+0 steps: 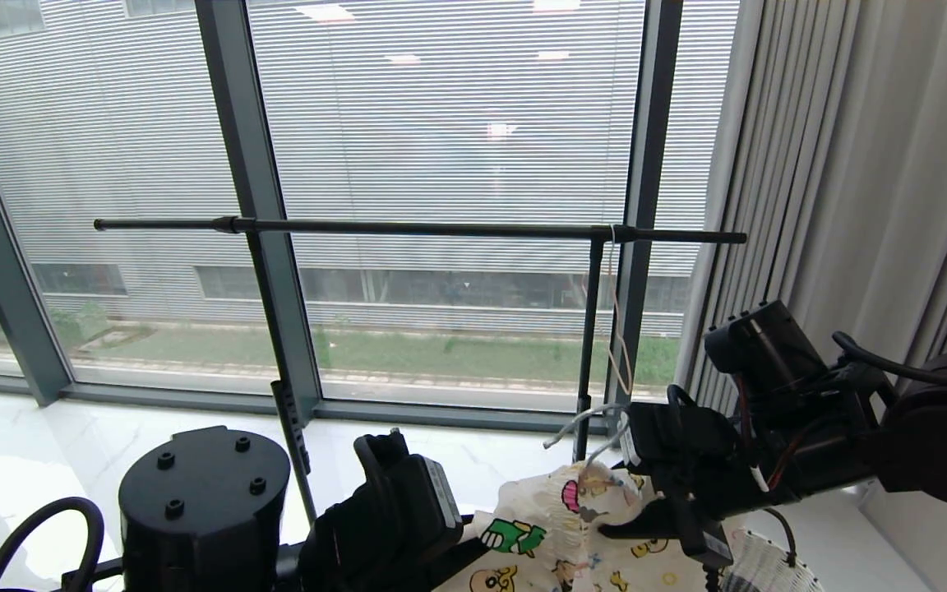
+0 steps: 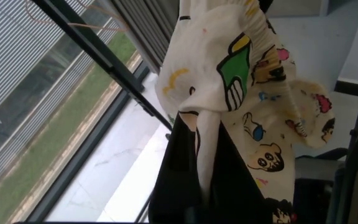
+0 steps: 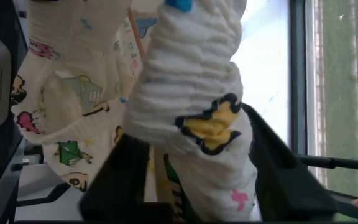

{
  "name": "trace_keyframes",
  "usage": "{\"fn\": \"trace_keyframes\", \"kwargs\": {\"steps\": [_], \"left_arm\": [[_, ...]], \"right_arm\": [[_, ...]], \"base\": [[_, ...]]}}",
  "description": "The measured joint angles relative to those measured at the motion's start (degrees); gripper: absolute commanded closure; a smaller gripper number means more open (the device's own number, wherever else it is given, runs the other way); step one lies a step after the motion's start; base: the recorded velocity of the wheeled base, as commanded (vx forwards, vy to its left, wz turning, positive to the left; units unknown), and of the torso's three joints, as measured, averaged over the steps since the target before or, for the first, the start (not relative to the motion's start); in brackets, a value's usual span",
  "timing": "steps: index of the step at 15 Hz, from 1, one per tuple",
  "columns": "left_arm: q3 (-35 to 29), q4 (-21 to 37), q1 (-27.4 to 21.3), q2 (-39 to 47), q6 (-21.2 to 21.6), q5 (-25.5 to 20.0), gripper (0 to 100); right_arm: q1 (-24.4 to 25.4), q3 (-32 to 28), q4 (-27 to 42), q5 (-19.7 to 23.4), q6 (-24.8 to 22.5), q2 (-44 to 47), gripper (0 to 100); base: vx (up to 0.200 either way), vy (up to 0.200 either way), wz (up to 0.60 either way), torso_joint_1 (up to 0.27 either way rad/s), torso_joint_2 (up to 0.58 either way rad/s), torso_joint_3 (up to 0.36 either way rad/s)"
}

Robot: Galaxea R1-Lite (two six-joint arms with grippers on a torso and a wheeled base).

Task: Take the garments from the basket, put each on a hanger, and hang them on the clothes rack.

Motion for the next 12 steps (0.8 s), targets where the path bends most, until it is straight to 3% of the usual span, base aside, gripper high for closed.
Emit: {"fn": "trace_keyframes", "kwargs": {"steps": [5,6,12], "left_arm": [[0.4,-0.2,-0.3,-0.4,0.1,0.4,100],[0.5,-0.1,-0.4,-0.5,0.1,1.2,0],[2.3,-0.1,-0.6,-1.5,-0.2,4.3,0]], "right_arm": [[-0.1,-0.8,-0.4,0.0,0.0,0.0,100],[-0.1,-0.9,-0.8,0.0,0.0,0.0,100],[-1.8,-0.6,-9.1,0.3,-0.9,-0.1,100]], "base": [[0.0,0.0,0.0,0.0,0.0,0.0],[0.0,0.0,0.0,0.0,0.0,0.0],[0.0,0.0,0.0,0.0,0.0,0.0]]}}
